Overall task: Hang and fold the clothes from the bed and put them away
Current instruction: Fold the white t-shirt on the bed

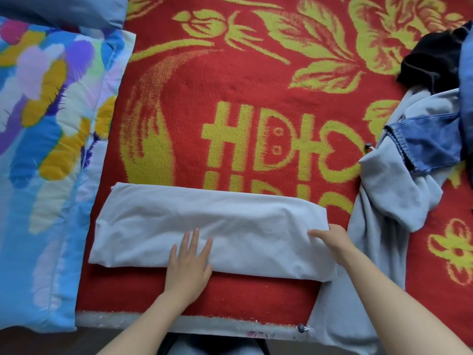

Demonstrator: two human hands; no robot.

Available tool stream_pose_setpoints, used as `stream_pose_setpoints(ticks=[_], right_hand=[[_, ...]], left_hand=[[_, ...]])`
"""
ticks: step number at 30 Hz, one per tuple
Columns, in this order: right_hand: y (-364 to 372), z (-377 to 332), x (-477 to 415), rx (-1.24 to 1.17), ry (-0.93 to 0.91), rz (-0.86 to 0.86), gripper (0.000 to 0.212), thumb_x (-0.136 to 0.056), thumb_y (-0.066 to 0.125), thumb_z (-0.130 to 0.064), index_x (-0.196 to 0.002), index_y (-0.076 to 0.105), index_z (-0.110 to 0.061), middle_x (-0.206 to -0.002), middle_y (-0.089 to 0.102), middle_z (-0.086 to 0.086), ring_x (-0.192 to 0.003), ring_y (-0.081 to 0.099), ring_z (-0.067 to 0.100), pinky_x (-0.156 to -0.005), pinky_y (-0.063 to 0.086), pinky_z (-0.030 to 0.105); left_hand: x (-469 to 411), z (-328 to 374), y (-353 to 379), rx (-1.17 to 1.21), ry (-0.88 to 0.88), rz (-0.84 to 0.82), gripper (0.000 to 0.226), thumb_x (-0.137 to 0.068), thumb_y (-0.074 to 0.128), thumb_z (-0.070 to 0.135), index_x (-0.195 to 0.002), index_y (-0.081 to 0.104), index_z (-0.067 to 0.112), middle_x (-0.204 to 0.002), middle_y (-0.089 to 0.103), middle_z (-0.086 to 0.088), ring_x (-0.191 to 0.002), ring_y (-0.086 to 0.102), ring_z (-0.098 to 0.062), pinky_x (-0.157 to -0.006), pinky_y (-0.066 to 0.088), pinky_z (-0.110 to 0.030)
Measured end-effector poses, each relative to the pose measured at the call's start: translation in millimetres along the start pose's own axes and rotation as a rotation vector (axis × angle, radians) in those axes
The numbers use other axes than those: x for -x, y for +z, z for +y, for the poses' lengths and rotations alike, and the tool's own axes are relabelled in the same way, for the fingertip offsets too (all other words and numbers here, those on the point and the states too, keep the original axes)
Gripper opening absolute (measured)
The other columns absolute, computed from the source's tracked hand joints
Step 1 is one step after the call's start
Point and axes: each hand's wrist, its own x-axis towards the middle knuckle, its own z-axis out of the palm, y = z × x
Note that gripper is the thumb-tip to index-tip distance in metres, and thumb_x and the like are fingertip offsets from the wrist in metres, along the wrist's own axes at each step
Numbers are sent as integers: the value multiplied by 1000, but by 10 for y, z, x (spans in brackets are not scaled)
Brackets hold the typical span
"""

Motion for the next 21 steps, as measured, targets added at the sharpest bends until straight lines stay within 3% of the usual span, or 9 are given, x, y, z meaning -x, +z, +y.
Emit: stream_pose_setpoints(ticks=[1,3,6,10,14,16,18,19,21], right_hand=[[-28,-29,31,16,-2,-44,32,-77,71,-8,-106,63,5,-95,63,14,-79,60,26,-64,45,30],[-68,-60,111,23,-39,-49,16,-75,70,-4,-90,66,2,-85,63,14,-68,57,24,-59,42,28],[-44,-122,293,-21,-161,2,13,-73,70,-1,-83,61,0,-81,60,13,-71,54,24,-62,39,30],[155,-373,669,205,-376,-66,24,-73,69,-5,-89,57,7,-77,52,14,-71,45,16,-58,30,29],[853,-971,1244,504,-621,-141,24,-77,62,-12,-79,39,-16,-75,45,3,-67,46,22,-56,28,31],[1292,-1258,1584,387,-710,-237,23,-79,61,-9,-96,48,-17,-85,53,8,-80,55,29,-61,35,30],[1642,-1446,1904,120,-703,-507,50,-81,64,-7,-128,46,-12,-92,59,9,-75,56,20,-61,40,22],[1769,-1473,2036,82,-682,-620,61,-83,66,-13,-137,38,-12,-103,59,10,-79,56,17,-67,43,19],[1941,-1385,2138,159,-680,-648,65,-87,62,-25,-143,31,-13,-134,49,11,-113,52,21,-93,42,30]], left_hand=[[16,-22,22,19,1,-41,68,-56,88,28,-118,67,14,-130,56,-22,-115,57,-39,-84,50,-55],[29,-68,73,69,-34,-125,60,-89,58,34,-145,37,22,-155,20,-16,-142,24,-33,-111,26,-49],[-46,-156,102,115,-44,-160,54,-100,29,37,-151,12,31,-159,-7,-2,-146,-3,-19,-116,6,-36],[-96,-225,-110,477,-69,-125,49,-100,41,28,-147,28,24,-158,14,-1,-145,11,-16,-113,10,-27],[4,-477,-428,1040,-327,308,31,-95,50,5,-125,57,9,-132,54,-8,-122,46,-21,-99,32,-25],[116,-678,-537,1220,-472,485,26,-98,45,7,-120,57,11,-122,57,-6,-112,52,-20,-92,37,-27],[209,-900,-598,1400,-643,658,28,-100,39,13,-123,54,9,-120,57,-10,-104,55,-19,-84,42,-27],[251,-1012,-610,1464,-753,757,32,-100,37,16,-126,53,7,-122,57,-13,-102,56,-20,-81,42,-26],[331,-1196,-573,1438,-961,924,39,-98,36,21,-129,50,3,-126,54,-15,-112,54,-28,-86,42,-31]])
